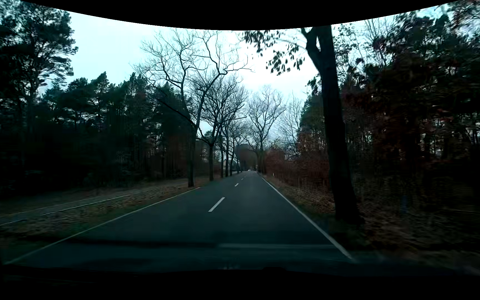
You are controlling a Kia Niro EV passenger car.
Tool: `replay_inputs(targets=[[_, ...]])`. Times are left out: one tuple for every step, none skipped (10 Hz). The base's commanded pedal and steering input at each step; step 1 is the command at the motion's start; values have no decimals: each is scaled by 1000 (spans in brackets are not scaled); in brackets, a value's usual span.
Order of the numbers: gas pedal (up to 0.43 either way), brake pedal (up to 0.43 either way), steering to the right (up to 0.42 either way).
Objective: Follow the waypoints while adhering to traffic rules and regulations
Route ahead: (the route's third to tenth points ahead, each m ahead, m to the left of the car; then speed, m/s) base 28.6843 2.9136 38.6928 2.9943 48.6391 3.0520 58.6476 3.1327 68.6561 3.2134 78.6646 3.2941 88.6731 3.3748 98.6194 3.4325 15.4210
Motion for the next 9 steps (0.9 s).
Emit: replay_inputs(targets=[[150, 0, 0], [150, 0, 0], [150, 0, 0], [150, 0, 0], [150, 0, 0], [150, 0, 0], [150, 0, 0], [150, 0, 0], [150, 0, 0]])
